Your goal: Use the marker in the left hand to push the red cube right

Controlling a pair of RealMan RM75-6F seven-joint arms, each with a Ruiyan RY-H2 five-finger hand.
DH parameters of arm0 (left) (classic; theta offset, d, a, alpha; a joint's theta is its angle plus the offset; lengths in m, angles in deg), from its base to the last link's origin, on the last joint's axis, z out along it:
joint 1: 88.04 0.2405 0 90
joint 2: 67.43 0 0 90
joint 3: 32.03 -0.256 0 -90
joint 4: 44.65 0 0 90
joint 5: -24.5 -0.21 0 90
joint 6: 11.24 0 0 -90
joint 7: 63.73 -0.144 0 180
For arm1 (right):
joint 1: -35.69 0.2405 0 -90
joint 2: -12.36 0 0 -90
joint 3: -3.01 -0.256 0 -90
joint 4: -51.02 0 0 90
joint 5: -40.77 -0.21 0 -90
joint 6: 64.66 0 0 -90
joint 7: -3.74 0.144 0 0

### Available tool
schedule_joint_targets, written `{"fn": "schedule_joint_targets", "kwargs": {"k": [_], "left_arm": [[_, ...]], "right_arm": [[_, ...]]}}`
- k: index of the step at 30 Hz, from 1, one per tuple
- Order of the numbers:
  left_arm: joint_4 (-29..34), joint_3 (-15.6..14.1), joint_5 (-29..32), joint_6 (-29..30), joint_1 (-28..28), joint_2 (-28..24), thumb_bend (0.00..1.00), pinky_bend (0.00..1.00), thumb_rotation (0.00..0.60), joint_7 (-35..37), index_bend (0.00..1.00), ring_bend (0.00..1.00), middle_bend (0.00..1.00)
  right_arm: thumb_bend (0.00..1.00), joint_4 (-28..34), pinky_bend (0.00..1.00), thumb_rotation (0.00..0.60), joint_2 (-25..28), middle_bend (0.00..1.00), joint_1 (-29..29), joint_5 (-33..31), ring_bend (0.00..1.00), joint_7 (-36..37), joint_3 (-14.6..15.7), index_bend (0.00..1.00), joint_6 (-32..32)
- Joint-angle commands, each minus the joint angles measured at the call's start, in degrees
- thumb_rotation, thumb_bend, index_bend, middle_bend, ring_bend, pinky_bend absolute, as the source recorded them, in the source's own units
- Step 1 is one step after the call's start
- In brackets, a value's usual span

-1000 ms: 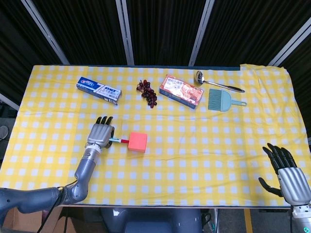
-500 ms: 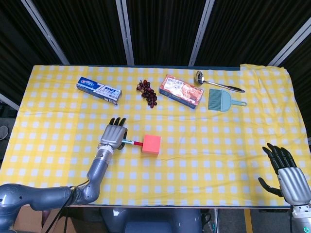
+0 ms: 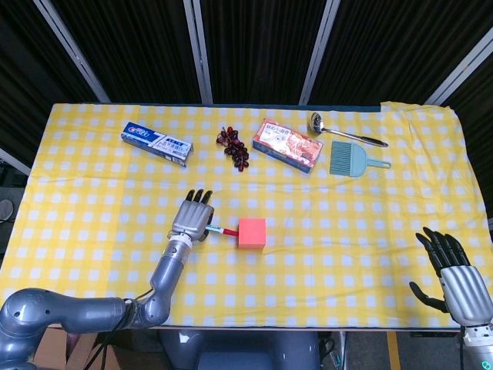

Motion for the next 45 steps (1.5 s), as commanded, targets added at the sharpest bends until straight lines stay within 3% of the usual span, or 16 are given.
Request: {"fn": "schedule_joint_targets", "kwargs": {"k": [1,45], "left_arm": [[0.2,0.0,0.4,0.5,-0.2,0.2,0.42,0.0,0.6,-0.4,0.57,0.0,0.04],[-9.6,6.6,4.6,1.3,-10.3,12.8,0.42,0.0,0.6,-6.1,0.59,0.0,0.05]], "right_arm": [[0.34,0.0,0.05,0.6,0.0,0.0,0.0,0.0,0.0,0.0,0.0,0.0,0.0],[0.34,0.1,0.05,0.6,0.5,0.0,-0.2,0.1,0.0,1.9,0.3,0.0,-0.3]]}}
